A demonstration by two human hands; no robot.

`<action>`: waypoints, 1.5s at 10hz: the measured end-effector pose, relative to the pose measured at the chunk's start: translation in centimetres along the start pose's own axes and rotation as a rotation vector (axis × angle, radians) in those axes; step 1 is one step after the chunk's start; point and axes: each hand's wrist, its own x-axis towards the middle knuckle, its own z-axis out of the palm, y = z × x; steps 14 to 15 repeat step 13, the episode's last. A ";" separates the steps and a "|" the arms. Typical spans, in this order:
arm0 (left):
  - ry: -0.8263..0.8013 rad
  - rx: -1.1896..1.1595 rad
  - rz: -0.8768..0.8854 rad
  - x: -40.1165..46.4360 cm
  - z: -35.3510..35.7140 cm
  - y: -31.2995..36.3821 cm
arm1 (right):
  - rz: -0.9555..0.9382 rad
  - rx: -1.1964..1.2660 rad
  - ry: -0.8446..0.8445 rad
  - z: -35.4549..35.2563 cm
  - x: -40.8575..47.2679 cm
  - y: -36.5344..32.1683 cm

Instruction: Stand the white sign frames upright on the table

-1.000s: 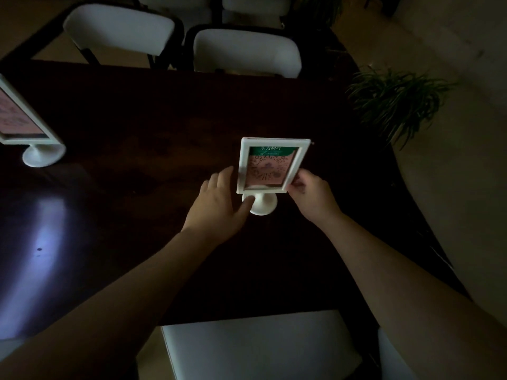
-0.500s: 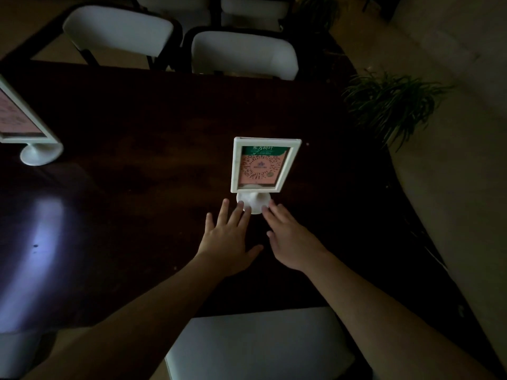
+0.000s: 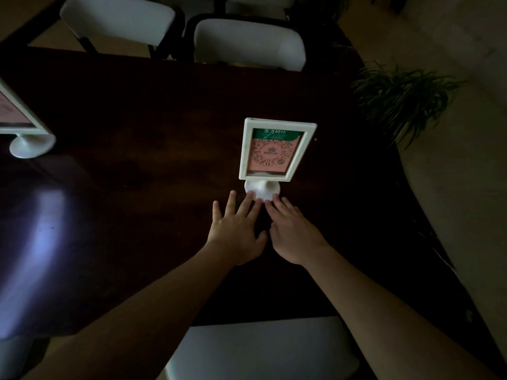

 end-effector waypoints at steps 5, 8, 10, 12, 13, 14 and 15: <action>0.003 0.040 -0.023 7.9 -1.8 0.2 | 0.061 -0.034 -0.013 -2.3 6.3 3.4; -0.028 0.083 -0.042 11.7 -3.5 0.4 | 0.098 -0.050 0.003 -3.6 9.7 4.6; -0.028 0.115 -0.041 12.6 -3.7 0.2 | 0.119 -0.060 -0.007 -3.7 10.3 4.6; -0.031 -0.001 -0.050 11.9 -4.3 0.4 | 0.137 -0.038 -0.016 -4.0 9.7 3.9; 0.031 -0.047 -0.041 11.0 -4.1 -0.3 | 0.147 0.024 0.006 -4.0 8.8 3.9; 0.031 -0.047 -0.041 11.0 -4.1 -0.3 | 0.147 0.024 0.006 -4.0 8.8 3.9; 0.031 -0.047 -0.041 11.0 -4.1 -0.3 | 0.147 0.024 0.006 -4.0 8.8 3.9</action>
